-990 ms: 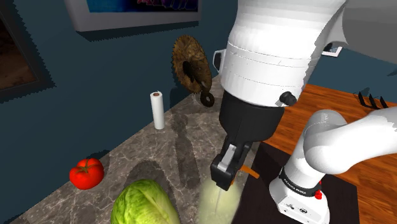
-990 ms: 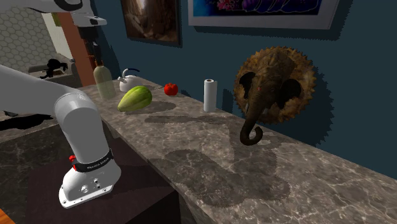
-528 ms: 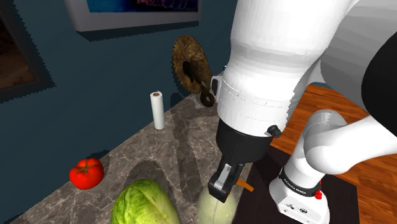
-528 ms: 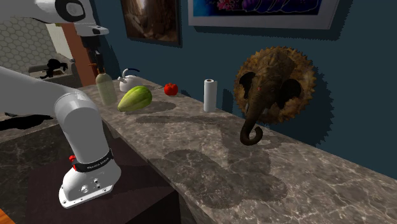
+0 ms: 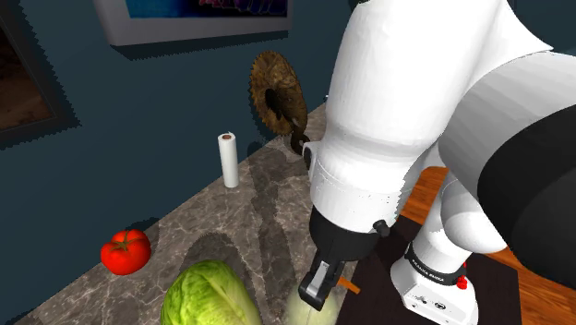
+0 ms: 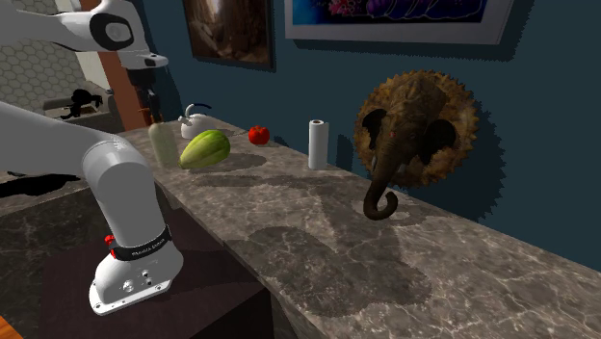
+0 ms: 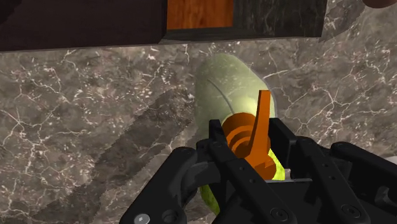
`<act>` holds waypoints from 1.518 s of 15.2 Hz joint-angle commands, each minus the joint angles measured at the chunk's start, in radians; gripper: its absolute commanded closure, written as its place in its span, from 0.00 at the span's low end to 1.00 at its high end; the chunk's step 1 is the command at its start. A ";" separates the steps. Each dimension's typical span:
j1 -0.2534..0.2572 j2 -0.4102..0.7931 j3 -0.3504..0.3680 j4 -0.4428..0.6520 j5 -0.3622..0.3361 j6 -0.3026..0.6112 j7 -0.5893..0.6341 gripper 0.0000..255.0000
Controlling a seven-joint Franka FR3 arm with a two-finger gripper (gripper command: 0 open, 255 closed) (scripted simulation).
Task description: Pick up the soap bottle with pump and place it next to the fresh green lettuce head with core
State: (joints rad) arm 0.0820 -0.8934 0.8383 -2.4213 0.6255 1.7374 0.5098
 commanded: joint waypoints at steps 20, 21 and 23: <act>0.007 0.018 0.105 -0.127 0.082 0.156 -0.020 0.00; 0.007 0.018 0.105 -0.127 0.082 0.156 -0.020 0.00; 0.007 0.018 0.105 -0.127 0.082 0.156 -0.020 0.00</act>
State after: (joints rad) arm 0.0889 -0.8756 0.9437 -2.5482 0.7071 1.8932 0.4901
